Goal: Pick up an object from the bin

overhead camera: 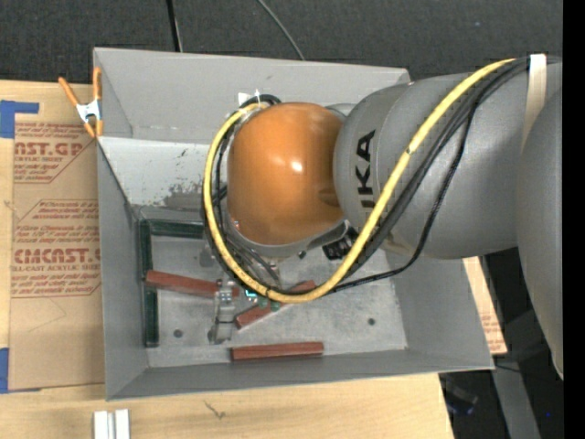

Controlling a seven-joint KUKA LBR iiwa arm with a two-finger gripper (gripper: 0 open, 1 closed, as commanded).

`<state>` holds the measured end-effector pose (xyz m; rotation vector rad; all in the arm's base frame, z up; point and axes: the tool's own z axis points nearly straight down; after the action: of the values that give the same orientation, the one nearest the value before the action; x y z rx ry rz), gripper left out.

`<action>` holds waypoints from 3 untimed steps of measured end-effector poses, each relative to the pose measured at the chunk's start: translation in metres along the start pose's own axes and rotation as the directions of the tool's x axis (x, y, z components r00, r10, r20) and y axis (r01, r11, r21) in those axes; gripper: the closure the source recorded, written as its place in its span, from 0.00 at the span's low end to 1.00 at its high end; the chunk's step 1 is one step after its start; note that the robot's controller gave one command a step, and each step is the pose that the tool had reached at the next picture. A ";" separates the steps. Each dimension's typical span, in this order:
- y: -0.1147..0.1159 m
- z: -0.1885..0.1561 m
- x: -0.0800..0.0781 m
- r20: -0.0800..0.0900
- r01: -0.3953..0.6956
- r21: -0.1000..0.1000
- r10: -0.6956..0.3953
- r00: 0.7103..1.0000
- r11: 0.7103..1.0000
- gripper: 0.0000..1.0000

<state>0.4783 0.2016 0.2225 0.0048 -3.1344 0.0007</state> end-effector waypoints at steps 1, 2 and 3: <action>-0.001 -0.004 -0.002 0.007 -0.003 -0.002 0.003 1.000 1.000 0.00; -0.005 0.050 -0.019 0.013 0.072 -0.002 -0.072 0.997 0.997 0.00; 0.018 0.117 -0.027 0.012 0.104 -0.002 -0.104 0.994 0.995 0.00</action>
Offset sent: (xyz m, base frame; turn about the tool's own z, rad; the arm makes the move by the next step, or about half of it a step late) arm 0.0454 -0.0149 -0.1525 -0.2001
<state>0.5046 0.2197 0.1057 0.1691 -3.1422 -0.0038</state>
